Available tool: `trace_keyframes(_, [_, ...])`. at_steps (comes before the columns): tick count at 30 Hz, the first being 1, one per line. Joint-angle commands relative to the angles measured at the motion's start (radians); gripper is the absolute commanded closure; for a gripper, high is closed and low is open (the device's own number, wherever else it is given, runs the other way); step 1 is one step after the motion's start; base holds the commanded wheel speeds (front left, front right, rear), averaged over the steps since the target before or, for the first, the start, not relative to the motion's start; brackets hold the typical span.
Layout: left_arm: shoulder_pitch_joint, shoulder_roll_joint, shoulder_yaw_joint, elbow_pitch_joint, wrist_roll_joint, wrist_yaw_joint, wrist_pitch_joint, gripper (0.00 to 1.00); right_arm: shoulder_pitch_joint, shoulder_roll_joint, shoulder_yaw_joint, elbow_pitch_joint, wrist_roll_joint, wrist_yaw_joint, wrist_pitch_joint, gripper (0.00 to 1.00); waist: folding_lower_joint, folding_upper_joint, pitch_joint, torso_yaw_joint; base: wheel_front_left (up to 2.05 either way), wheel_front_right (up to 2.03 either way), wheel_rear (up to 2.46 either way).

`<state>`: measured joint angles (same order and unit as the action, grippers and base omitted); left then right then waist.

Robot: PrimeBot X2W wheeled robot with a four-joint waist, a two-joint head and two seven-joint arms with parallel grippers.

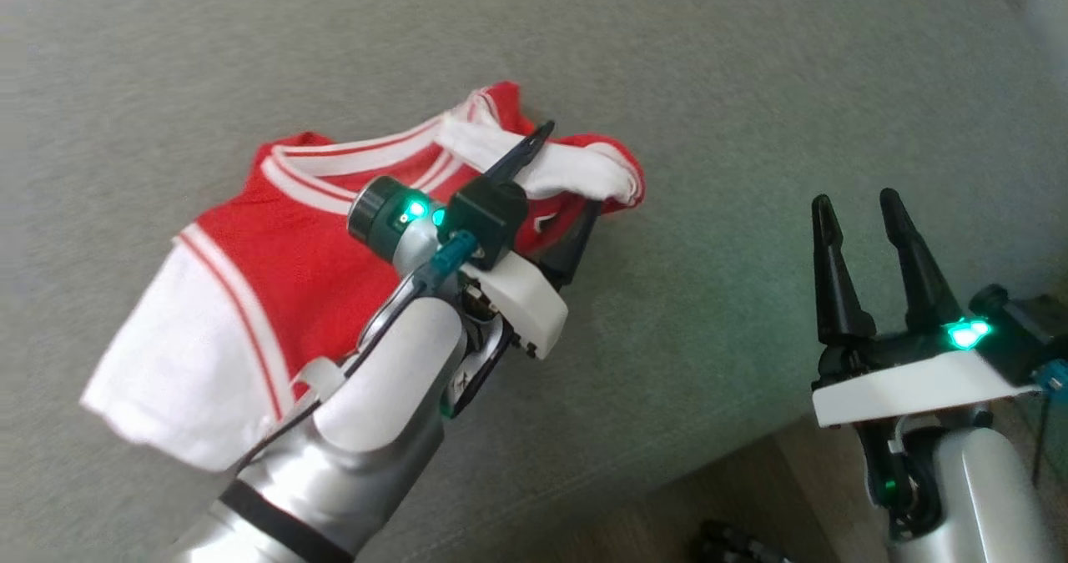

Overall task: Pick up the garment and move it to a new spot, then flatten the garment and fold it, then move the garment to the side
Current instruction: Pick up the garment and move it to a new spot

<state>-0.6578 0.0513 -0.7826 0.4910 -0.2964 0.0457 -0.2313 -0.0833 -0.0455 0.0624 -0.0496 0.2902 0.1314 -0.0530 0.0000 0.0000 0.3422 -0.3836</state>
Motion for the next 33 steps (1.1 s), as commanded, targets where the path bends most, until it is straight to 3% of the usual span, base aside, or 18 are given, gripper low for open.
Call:
trace_keyframes(1, [-0.012,0.007,0.020,-0.036,0.013,0.010,-0.010,0.00,-0.022,-0.005,0.019,-0.029,-0.002,-0.001,-0.003,0.00,0.0000,0.0000,-0.032,0.039,0.00,0.00,0.00])
trace_keyframes(9, [0.096,0.091,0.062,-0.111,0.000,0.067,-0.022,0.00,-0.015,-0.005,0.007,-0.042,-0.030,-0.001,0.025,0.00,0.0000,0.0000,-0.097,0.173,0.00,0.00,0.00])
trace_keyframes(19, [0.246,0.178,0.257,-0.271,-0.053,0.219,-0.030,0.00,0.017,-0.012,-0.026,-0.080,-0.064,-0.001,0.069,0.00,0.0000,0.0000,-0.146,0.322,0.00,0.00,0.00])
trace_keyframes(22, [0.298,0.207,0.323,-0.326,-0.052,0.241,-0.030,0.00,0.029,-0.017,-0.030,-0.091,-0.069,-0.001,0.083,0.00,0.0000,0.0000,-0.162,0.355,0.00,0.00,0.00])
trace_keyframes(26, [0.358,0.245,0.396,-0.388,-0.050,0.226,-0.030,0.00,0.045,-0.019,-0.036,-0.104,-0.074,-0.001,0.100,0.00,0.0000,0.0000,-0.179,0.382,0.00,0.00,0.00])
trace_keyframes(33, [0.432,0.273,0.446,-0.411,-0.068,0.145,-0.030,0.00,0.078,-0.025,-0.038,-0.114,-0.081,-0.001,0.128,0.00,0.0000,0.0000,-0.211,0.391,0.00,0.00,0.00])
